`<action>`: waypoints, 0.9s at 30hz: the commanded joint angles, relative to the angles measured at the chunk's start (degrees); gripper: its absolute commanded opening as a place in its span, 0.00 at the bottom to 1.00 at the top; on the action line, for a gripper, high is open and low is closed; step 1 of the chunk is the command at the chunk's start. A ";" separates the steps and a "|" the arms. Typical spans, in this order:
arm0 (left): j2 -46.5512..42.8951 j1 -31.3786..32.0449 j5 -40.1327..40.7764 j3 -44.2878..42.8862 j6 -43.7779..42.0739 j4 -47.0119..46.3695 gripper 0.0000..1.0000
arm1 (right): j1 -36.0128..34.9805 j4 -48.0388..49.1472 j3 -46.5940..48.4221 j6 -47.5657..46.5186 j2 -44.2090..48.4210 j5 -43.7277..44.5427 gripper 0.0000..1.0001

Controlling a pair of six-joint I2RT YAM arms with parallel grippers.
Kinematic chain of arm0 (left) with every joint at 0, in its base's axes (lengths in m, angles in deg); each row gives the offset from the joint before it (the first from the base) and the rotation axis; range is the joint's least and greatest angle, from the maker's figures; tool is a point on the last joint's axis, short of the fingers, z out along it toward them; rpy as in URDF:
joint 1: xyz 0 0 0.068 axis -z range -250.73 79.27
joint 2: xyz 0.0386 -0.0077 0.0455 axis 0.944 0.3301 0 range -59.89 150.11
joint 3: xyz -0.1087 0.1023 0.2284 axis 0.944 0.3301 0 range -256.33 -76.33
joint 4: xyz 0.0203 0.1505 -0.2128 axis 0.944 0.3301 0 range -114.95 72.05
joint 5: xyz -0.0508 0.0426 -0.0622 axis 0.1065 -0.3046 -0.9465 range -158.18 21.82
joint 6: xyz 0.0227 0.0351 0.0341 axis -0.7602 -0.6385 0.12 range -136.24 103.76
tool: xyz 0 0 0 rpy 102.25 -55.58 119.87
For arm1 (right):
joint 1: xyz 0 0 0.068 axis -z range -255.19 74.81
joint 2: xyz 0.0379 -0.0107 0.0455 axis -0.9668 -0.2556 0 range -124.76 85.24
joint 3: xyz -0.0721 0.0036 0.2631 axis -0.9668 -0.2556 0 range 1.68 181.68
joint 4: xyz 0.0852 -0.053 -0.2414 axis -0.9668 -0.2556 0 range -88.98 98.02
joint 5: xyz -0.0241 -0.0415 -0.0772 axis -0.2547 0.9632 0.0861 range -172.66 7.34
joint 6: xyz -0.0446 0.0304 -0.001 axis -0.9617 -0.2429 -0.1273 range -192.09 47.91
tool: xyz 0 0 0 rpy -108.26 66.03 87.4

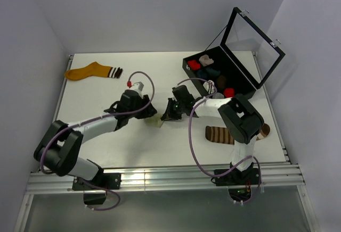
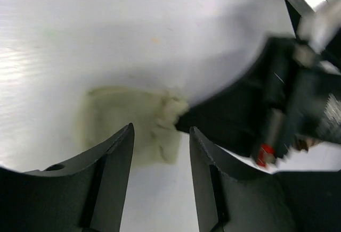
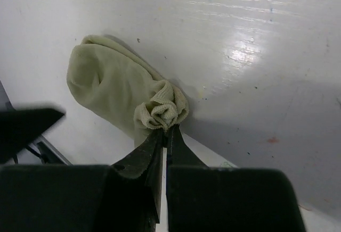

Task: Roll the socks
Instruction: Roll the sock at the center of the board.

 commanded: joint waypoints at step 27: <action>9.66 29.22 42.60 -7.15 -11.19 5.97 0.41 | -0.29 -7.94 3.63 -0.37 -3.12 -1.19 0.00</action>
